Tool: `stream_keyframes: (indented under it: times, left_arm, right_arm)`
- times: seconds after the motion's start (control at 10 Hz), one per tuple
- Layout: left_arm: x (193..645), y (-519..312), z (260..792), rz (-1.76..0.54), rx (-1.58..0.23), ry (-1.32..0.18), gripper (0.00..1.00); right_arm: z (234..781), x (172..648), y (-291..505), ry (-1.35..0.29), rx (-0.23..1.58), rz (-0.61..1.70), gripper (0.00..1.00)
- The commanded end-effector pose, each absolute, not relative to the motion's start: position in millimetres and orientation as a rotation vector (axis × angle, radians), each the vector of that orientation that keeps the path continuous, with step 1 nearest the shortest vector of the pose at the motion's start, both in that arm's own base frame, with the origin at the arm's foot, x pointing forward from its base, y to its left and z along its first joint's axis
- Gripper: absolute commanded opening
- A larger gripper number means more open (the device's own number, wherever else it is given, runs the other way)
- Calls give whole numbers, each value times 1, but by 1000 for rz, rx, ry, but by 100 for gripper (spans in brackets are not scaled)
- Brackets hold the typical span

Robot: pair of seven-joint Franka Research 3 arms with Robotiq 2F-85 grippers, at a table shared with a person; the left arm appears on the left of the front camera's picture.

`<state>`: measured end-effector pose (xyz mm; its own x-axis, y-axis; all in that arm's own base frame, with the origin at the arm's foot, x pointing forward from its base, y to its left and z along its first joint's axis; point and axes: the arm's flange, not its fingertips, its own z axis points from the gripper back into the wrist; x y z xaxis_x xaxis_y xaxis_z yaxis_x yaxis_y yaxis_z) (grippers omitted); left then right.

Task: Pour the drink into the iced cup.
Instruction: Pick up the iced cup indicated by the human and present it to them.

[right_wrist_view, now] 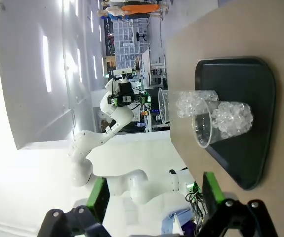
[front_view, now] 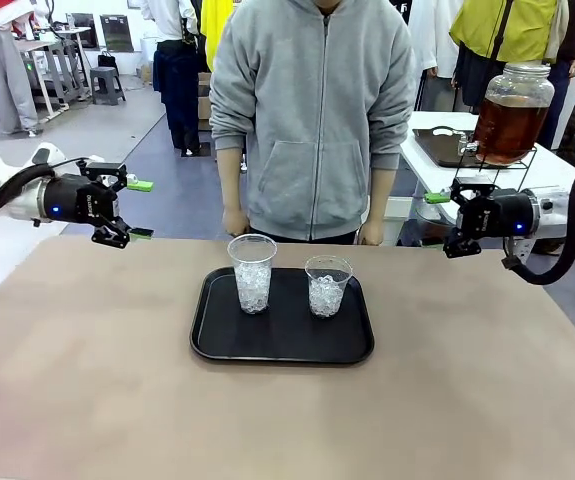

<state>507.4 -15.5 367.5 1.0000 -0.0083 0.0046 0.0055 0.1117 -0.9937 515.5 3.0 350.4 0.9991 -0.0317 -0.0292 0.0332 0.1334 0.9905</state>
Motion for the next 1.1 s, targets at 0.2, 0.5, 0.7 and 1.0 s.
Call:
stream_keyframes:
  times: [0.2, 0.5, 0.7, 1.0]
  left_arm:
    - [511, -15, 366, -4, -1464, 14, 100]
    - [511, -15, 366, -4, -1464, 14, 100]
    - [511, -15, 366, -4, -1464, 14, 100]
    - [511, -15, 366, -4, -1464, 14, 100]
  right_arm:
    - [351, 517, 4, 5, 1440, -42, 100]
    - [351, 517, 4, 5, 1440, -42, 100]
    - [351, 517, 4, 5, 1440, -42, 100]
    - [351, 517, 4, 5, 1440, -42, 100]
